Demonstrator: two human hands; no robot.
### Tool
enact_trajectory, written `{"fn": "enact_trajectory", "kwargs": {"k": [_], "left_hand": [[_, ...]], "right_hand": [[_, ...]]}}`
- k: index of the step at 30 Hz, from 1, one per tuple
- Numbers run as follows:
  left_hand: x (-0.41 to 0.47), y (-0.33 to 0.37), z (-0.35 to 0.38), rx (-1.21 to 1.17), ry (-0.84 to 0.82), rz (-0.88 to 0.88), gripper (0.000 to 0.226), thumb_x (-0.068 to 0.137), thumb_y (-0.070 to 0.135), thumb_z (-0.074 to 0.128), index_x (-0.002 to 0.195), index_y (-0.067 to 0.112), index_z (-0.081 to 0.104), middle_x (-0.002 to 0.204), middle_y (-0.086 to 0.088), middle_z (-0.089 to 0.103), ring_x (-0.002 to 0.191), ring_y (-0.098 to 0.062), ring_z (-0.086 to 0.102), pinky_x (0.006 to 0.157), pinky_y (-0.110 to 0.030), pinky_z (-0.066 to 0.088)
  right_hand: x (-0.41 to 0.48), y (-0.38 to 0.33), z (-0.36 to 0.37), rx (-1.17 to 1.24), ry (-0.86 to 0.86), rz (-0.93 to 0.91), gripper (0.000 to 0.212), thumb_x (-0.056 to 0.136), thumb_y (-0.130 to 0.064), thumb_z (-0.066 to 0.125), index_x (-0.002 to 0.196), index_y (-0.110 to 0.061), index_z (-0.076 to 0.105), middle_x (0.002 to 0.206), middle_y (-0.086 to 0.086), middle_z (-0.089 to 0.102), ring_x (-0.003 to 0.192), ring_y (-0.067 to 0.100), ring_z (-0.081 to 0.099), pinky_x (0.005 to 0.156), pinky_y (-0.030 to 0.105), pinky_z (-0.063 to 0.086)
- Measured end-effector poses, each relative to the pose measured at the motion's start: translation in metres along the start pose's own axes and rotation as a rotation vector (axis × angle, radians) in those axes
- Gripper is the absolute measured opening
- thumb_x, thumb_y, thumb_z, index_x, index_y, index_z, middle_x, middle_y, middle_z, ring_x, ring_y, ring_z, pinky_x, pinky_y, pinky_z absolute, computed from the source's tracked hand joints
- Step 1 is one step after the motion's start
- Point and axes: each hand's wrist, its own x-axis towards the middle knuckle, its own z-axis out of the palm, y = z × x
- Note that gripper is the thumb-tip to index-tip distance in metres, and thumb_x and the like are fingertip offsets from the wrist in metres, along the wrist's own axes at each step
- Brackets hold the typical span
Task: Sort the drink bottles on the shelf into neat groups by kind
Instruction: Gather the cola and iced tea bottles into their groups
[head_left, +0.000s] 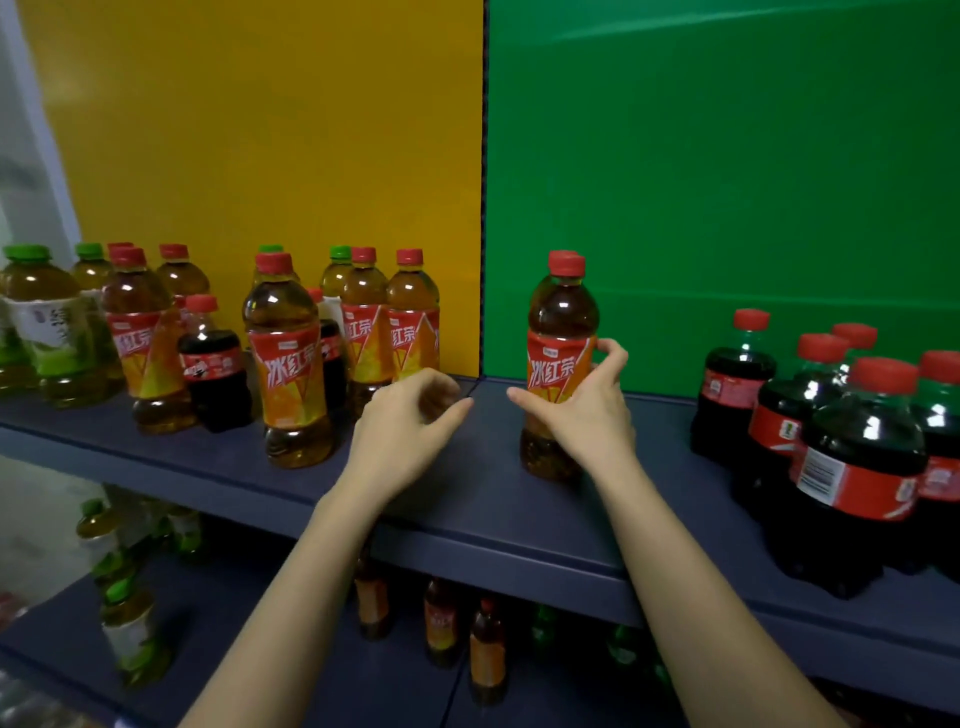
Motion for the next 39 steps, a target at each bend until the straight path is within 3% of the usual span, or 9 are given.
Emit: {"fn": "enact_trajectory", "kwargs": {"k": [5, 10, 13, 21, 23, 26, 33, 36, 39], "left_hand": [[0.041, 0.009, 0.03, -0.324, 0.008, -0.079, 0.034, 0.089, 0.031, 0.059, 0.116, 0.011, 0.055, 0.102, 0.003, 0.059, 0.091, -0.005, 0.055, 0.07, -0.005, 0.041], [0.082, 0.02, 0.063, -0.536, -0.082, -0.233, 0.047, 0.091, 0.031, 0.055, 0.132, 0.012, 0.041, 0.134, -0.004, 0.047, 0.113, -0.009, 0.042, 0.091, -0.022, 0.034], [0.098, 0.027, 0.082, -0.672, -0.185, -0.334, 0.069, 0.083, 0.025, 0.066, 0.139, 0.011, 0.029, 0.141, -0.007, 0.04, 0.124, -0.018, 0.041, 0.092, -0.027, 0.033], [0.111, 0.027, 0.112, -0.85, -0.435, -0.375, 0.084, 0.063, 0.01, 0.082, 0.132, 0.015, 0.035, 0.121, -0.007, 0.056, 0.105, -0.019, 0.056, 0.087, -0.031, 0.046], [0.107, 0.033, 0.119, -0.859, -0.414, -0.358, 0.067, 0.062, 0.006, 0.082, 0.118, 0.013, 0.046, 0.107, -0.005, 0.06, 0.095, -0.018, 0.059, 0.075, -0.025, 0.048], [0.104, 0.035, 0.129, -0.814, -0.277, -0.373, 0.048, 0.064, 0.005, 0.08, 0.104, 0.011, 0.055, 0.099, -0.007, 0.063, 0.093, -0.022, 0.061, 0.078, -0.029, 0.052], [0.077, 0.029, 0.101, -0.682, -0.094, -0.284, 0.046, 0.06, 0.019, 0.08, 0.1, 0.014, 0.058, 0.093, -0.005, 0.064, 0.088, -0.02, 0.063, 0.081, -0.036, 0.054], [0.058, 0.024, 0.066, -0.661, -0.058, -0.191, 0.049, 0.049, 0.034, 0.078, 0.092, 0.023, 0.057, 0.087, 0.001, 0.065, 0.084, -0.015, 0.064, 0.075, -0.029, 0.055], [0.038, 0.017, 0.027, -0.65, 0.015, -0.127, 0.04, 0.063, 0.016, 0.083, 0.089, 0.028, 0.054, 0.086, 0.006, 0.063, 0.08, -0.008, 0.062, 0.07, -0.018, 0.053]], "right_hand": [[0.012, 0.005, 0.009, 0.037, 0.062, 0.057, 0.085, 0.062, -0.044, 0.081, 0.127, -0.018, 0.034, 0.125, 0.006, 0.054, 0.113, 0.029, 0.053, 0.089, 0.036, 0.041], [0.016, 0.017, 0.0, 0.186, 0.048, 0.027, 0.072, 0.049, -0.037, 0.087, 0.111, -0.026, 0.051, 0.109, -0.002, 0.063, 0.102, 0.02, 0.059, 0.091, 0.045, 0.049], [0.008, 0.023, -0.015, 0.249, 0.075, 0.012, 0.068, 0.05, -0.035, 0.088, 0.109, -0.031, 0.053, 0.104, -0.008, 0.066, 0.098, 0.013, 0.062, 0.089, 0.042, 0.051], [-0.007, 0.03, -0.042, 0.35, 0.139, -0.011, 0.058, 0.055, -0.026, 0.087, 0.105, -0.03, 0.056, 0.099, -0.008, 0.067, 0.091, 0.009, 0.065, 0.082, 0.033, 0.053], [-0.009, 0.032, -0.045, 0.361, 0.149, -0.017, 0.059, 0.056, -0.026, 0.086, 0.106, -0.029, 0.056, 0.099, -0.007, 0.067, 0.091, 0.01, 0.065, 0.082, 0.033, 0.053], [-0.011, 0.031, -0.046, 0.389, 0.163, -0.032, 0.06, 0.058, -0.024, 0.085, 0.11, -0.026, 0.055, 0.102, -0.005, 0.067, 0.093, 0.01, 0.065, 0.081, 0.031, 0.052], [-0.015, 0.015, -0.043, 0.521, 0.147, -0.081, 0.062, 0.056, -0.028, 0.08, 0.112, -0.024, 0.054, 0.101, -0.003, 0.066, 0.091, 0.01, 0.064, 0.075, 0.023, 0.047], [-0.016, 0.005, -0.035, 0.552, 0.108, -0.104, 0.069, 0.051, -0.034, 0.077, 0.115, -0.023, 0.053, 0.102, -0.005, 0.066, 0.091, 0.008, 0.064, 0.074, 0.022, 0.047], [-0.016, -0.007, -0.024, 0.564, 0.042, -0.127, 0.071, 0.051, -0.035, 0.077, 0.116, -0.023, 0.053, 0.102, -0.006, 0.066, 0.087, 0.003, 0.065, 0.073, 0.02, 0.047]]}}
